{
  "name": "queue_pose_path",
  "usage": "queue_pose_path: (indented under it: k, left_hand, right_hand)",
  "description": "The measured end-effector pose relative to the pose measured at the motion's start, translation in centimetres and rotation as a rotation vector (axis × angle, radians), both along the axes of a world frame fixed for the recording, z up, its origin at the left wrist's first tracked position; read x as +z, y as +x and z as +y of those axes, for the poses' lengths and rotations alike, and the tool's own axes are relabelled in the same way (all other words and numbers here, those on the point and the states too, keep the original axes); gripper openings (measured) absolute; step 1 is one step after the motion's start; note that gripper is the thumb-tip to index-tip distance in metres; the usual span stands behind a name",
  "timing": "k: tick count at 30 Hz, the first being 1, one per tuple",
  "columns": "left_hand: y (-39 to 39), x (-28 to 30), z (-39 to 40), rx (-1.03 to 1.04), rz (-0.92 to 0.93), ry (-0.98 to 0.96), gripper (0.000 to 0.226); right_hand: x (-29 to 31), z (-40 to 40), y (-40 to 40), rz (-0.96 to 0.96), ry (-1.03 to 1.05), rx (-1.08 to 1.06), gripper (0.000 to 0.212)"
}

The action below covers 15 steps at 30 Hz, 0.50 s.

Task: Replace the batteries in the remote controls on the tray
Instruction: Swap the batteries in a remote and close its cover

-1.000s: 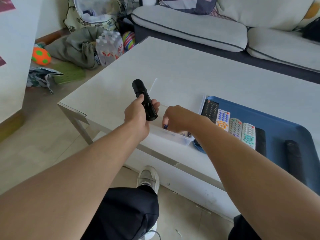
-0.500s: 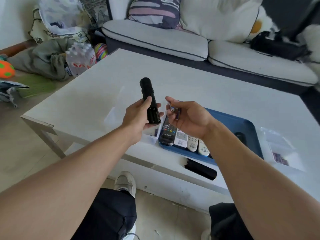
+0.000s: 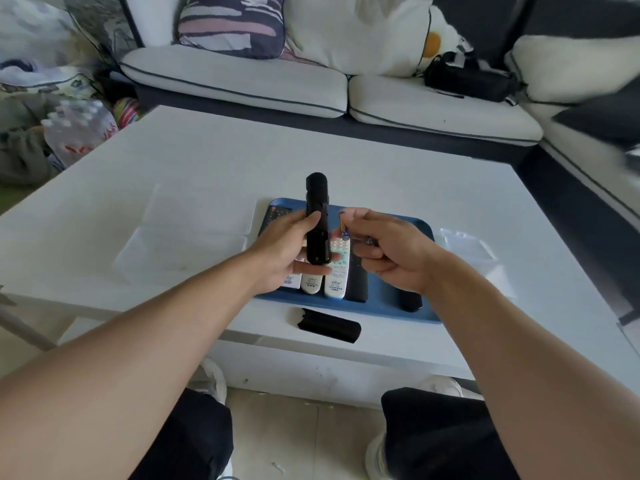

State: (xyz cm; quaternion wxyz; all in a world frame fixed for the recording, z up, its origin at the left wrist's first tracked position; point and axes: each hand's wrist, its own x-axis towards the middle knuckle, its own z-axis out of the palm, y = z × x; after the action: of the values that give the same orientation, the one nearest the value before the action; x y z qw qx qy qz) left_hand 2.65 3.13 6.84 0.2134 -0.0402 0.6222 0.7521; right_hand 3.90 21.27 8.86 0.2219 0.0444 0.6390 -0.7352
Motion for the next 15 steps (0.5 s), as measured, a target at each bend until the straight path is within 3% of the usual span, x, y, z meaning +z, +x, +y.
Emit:
queue_pose_path:
  k: [3, 8, 15]
  left_hand:
    - [-0.2, -0.1, 1.2, -0.045, -0.021, 0.016, 0.034]
    - [0.1, -0.5, 1.7, -0.12, -0.084, 0.068, 0.039]
    - [0.4, -1.3, 1.7, -0.281, -0.108, 0.057, 0.038]
  right_hand:
    - [-0.2, 1.1, 0.3, 0.092, 0.2, -0.021, 0.021]
    - [-1.0, 1.4, 0.6, 0.323, 0.666, -0.024, 0.014]
    - [-2.0, 1.7, 0.0, 0.481, 0.823, -0.002, 0.029]
